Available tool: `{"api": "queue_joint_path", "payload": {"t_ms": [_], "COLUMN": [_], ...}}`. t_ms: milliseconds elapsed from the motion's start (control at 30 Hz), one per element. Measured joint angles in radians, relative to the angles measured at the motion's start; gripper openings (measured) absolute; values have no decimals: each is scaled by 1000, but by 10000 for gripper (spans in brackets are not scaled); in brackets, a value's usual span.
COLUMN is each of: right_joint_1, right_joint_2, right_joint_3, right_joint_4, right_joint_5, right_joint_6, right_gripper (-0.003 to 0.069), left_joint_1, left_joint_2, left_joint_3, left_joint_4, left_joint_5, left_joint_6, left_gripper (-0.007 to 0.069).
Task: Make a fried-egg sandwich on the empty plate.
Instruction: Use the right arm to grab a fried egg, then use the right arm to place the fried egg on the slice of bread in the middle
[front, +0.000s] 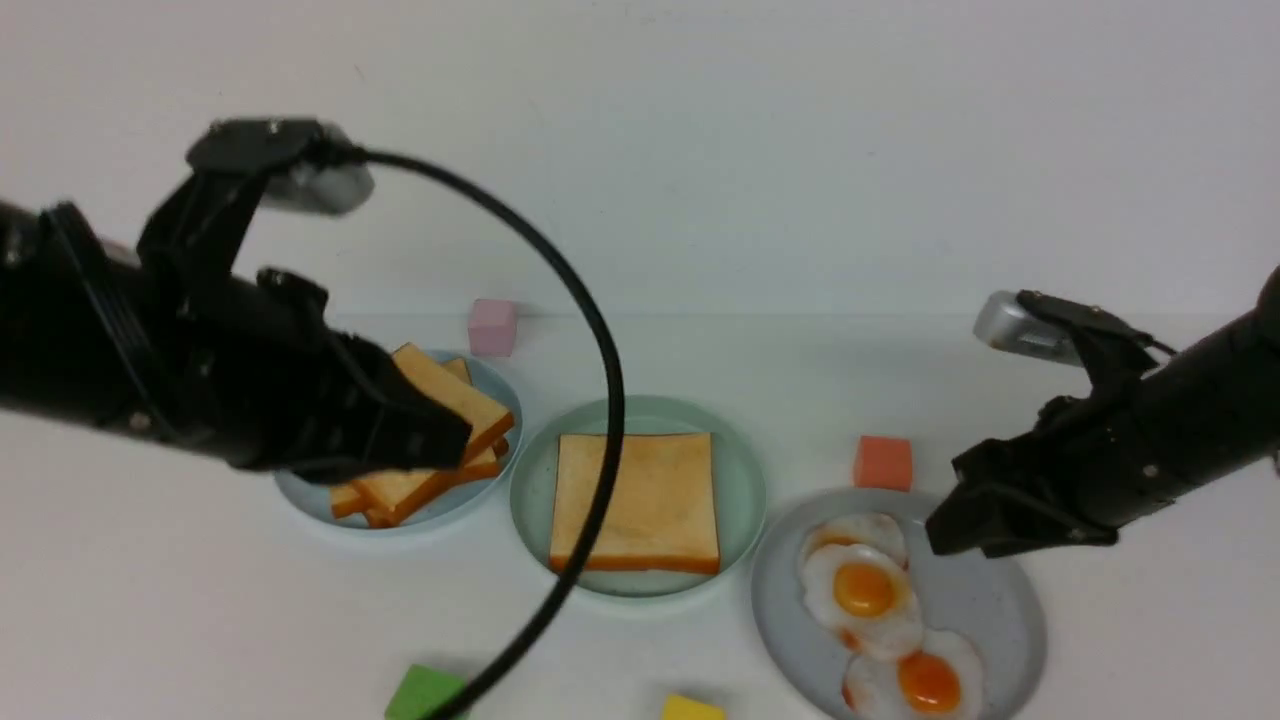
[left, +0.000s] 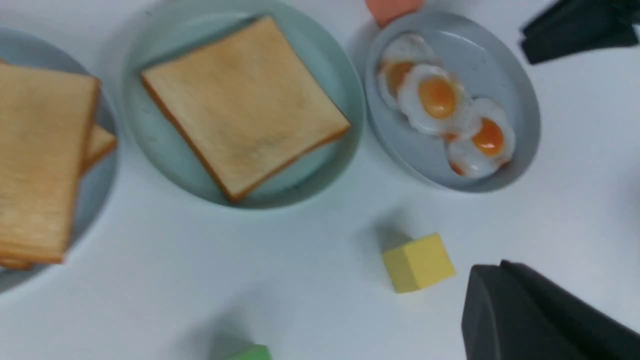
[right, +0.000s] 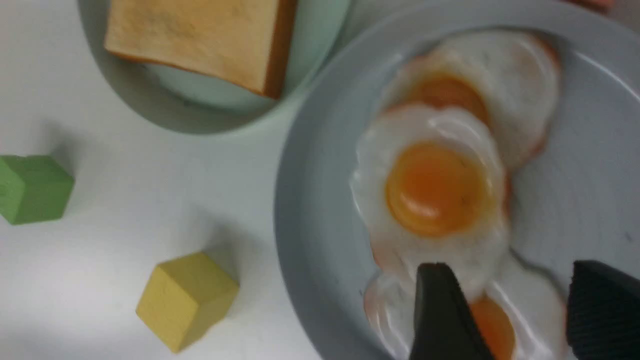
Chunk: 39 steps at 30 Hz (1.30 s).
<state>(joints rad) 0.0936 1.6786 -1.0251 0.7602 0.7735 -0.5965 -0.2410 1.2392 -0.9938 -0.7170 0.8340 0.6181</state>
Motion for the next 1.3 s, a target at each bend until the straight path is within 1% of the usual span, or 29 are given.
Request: {"api": "queue_joint_path", "payload": {"t_ms": [67, 200, 600, 667, 733, 767, 800, 867, 900, 933, 1033, 1233, 1300], "right_joint_1": [-2, -2, -14, -14, -16, -17, -17, -17, -17, -17, -17, -15, 8], "right_joint_2": [45, 126, 197, 228, 236, 239, 246, 249, 249, 247, 234, 121, 53], "right_joint_3": [-2, -5, -6, -6, -10, -11, -11, -11, -12, -12, -12, -12, -23], "right_joint_4": [66, 137, 141, 148, 165, 167, 177, 191, 191, 193, 185, 173, 162], "right_joint_5": [-9, -27, -48, -48, -48, -48, -49, -47, -44, -44, -44, -43, -37], "right_joint_6": [-74, -128, -142, -142, -142, -142, -142, -142, -142, -142, -141, -133, -106], "right_gripper": [364, 364, 359, 327, 263, 254, 175, 76, 37, 17, 10, 10, 10], "left_joint_1": [0, 0, 0, 0, 0, 0, 0, 0, 0, 0, 0, 0, 0], "left_joint_2": [5, 9, 9, 9, 9, 9, 9, 9, 9, 9, 9, 9, 9], "left_joint_3": [22, 29, 30, 30, 30, 30, 30, 30, 30, 30, 30, 30, 30], "left_joint_4": [-34, -61, -64, -64, -64, -64, -64, -64, -64, -64, -64, -63, -51], "left_joint_5": [-1, 3, 17, 18, 18, 18, 18, 18, 18, 18, 20, 31, 21], "left_joint_6": [29, 53, 61, 61, 61, 61, 61, 61, 59, 57, 54, 51, 42], "left_gripper": [-13, -13, -13, -13, -13, -13, -13, -13, -13, -13, -13, -13, -11]}}
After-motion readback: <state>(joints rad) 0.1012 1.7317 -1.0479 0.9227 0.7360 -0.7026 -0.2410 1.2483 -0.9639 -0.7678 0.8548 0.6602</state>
